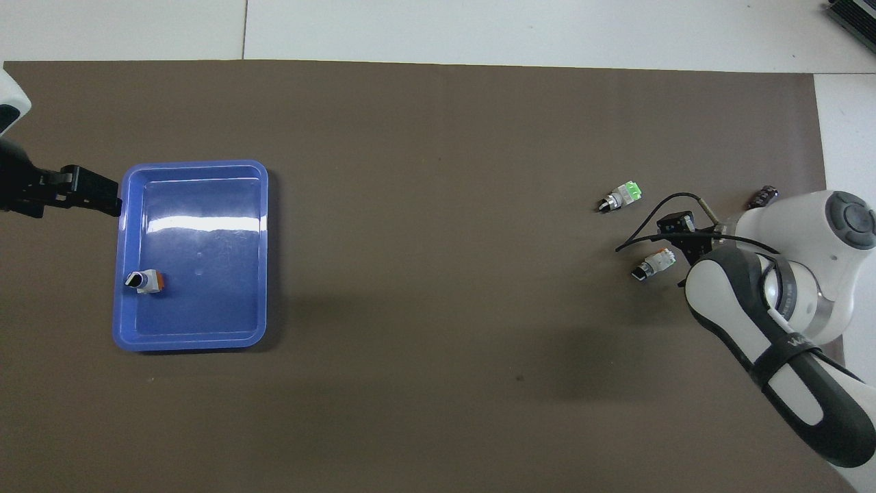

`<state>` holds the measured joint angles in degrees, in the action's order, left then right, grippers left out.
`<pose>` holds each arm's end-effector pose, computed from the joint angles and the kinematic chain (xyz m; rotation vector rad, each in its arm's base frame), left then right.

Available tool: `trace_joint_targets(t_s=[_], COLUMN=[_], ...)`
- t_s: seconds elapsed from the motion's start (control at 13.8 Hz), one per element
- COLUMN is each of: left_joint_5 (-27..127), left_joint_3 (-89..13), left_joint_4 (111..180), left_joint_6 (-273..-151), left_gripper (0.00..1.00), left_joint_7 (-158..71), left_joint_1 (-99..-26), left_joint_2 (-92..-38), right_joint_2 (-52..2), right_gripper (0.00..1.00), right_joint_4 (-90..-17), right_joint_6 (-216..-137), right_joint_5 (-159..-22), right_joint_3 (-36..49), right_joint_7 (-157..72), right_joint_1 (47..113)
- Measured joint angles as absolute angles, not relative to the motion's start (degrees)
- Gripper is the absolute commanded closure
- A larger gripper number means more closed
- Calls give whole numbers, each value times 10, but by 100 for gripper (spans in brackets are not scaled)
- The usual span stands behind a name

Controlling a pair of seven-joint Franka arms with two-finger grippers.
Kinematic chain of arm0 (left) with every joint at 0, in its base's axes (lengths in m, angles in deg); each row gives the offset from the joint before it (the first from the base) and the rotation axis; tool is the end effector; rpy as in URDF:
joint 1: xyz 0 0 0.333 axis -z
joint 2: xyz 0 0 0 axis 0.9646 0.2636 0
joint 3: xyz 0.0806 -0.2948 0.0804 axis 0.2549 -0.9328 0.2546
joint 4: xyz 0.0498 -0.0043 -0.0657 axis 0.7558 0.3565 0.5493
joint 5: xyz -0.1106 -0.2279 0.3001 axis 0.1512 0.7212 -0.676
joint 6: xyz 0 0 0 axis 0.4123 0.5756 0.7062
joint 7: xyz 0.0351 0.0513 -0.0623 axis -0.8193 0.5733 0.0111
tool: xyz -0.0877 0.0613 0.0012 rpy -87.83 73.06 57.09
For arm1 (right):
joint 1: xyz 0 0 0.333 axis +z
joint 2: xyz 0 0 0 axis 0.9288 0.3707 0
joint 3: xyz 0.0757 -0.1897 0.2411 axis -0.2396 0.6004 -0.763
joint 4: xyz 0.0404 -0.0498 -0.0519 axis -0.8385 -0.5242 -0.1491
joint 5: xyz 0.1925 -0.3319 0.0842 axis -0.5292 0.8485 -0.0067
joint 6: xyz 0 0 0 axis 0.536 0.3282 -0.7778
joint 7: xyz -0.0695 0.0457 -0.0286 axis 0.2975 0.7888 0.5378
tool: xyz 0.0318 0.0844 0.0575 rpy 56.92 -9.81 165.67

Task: Turn and place switch with both arms
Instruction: 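Lower the right gripper onto the small white switch and close it, then lift the switch with the right gripper while the left gripper reaches forward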

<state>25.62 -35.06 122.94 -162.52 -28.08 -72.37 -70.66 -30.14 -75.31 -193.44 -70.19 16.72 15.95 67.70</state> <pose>0.5761 -0.0287 0.6048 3.1335 -0.0742 -0.0649 0.5488 -0.0345 0.3042 -2.6105 1.5567 0.1088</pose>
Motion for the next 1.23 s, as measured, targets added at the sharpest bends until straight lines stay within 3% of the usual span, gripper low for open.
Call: trace_joint_targets(t_s=[0.14, 0.22, 0.29, 0.36, 0.65, 1.01, 1.23], left_joint_5=[256, 256, 256, 256, 256, 256, 256], left_joint_3=[-351, -351, -351, -351, -351, -351, -354], left_joint_4=[1229, 1229, 1229, 1229, 1229, 1229, 1229], left_joint_6=[-1625, -1625, -1625, -1625, -1625, -1626, -1627], left_gripper=[0, 0, 0, 0, 0, 0, 0], left_joint_7=[-281, -281, -281, -281, -281, -281, -281], left_joint_1=[-724, -724, -724, -724, -724, -724, -722], left_joint_2=[-707, -707, -707, -707, -707, -707, -711], right_joint_2=[-298, -297, -296, -295, -294, -296, -297], right_gripper=[17, 46, 83, 100, 100, 100, 100], right_joint_4=[-757, -760, -762, -764, -760, -670, -620], right_joint_6=[-1940, -1946, -1948, -1948, -1936, -1794, -1755], right_joint_5=[-709, -710, -714, -718, -724, -904, -990], right_joint_3=[167, 168, 168, 168, 164, 161, 128], right_joint_7=[160, 160, 160, 160, 160, 177, 288], right_joint_1=[678, 677, 677, 677, 680, 682, 688])
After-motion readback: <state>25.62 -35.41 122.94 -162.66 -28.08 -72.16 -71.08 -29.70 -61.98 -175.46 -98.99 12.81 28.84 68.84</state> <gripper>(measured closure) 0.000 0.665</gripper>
